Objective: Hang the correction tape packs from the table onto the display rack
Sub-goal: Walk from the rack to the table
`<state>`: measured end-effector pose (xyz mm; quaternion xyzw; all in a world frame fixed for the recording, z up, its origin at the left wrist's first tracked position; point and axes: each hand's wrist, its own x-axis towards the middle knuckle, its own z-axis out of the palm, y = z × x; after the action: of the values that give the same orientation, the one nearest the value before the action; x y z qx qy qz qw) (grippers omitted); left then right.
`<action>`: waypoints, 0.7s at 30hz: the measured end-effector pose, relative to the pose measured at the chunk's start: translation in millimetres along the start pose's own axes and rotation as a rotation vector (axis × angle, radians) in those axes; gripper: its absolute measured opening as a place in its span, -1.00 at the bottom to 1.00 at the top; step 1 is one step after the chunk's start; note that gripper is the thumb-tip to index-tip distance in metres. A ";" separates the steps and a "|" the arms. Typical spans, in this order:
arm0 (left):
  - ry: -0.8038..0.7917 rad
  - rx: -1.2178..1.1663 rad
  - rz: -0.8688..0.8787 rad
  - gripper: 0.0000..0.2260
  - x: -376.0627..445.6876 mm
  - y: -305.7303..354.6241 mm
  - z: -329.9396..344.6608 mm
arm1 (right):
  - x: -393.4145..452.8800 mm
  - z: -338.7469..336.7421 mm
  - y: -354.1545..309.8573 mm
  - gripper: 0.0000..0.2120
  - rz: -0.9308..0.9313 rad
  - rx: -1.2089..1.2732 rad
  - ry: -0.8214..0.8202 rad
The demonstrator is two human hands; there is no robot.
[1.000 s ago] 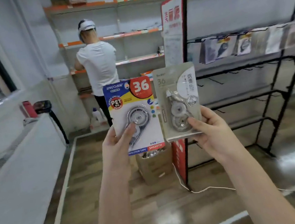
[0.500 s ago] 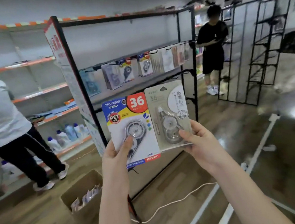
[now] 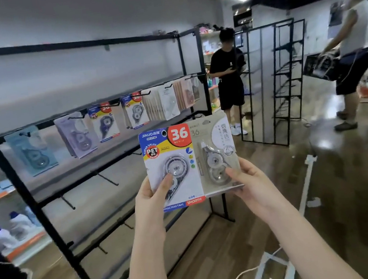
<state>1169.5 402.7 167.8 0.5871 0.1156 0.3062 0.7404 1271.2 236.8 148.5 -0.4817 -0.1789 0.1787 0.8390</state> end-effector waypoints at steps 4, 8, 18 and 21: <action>-0.018 -0.012 -0.026 -0.78 54.2 -19.8 25.2 | 46.1 -24.2 -3.4 -0.74 0.011 0.004 0.077; -0.060 -0.020 -0.060 -0.86 107.0 -47.9 58.7 | 95.0 -55.1 -8.6 -0.77 0.006 0.010 0.137; -0.070 -0.032 -0.018 -0.84 229.3 -108.1 155.5 | 248.7 -133.8 -31.3 -0.78 -0.016 -0.017 0.094; -0.033 -0.029 0.004 -0.81 269.0 -120.1 186.7 | 302.2 -157.4 -46.5 -0.67 -0.017 -0.023 0.079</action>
<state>1518.1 397.3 158.5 0.5816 0.0979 0.2996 0.7500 1615.0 240.4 153.5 -0.4965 -0.1519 0.1501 0.8413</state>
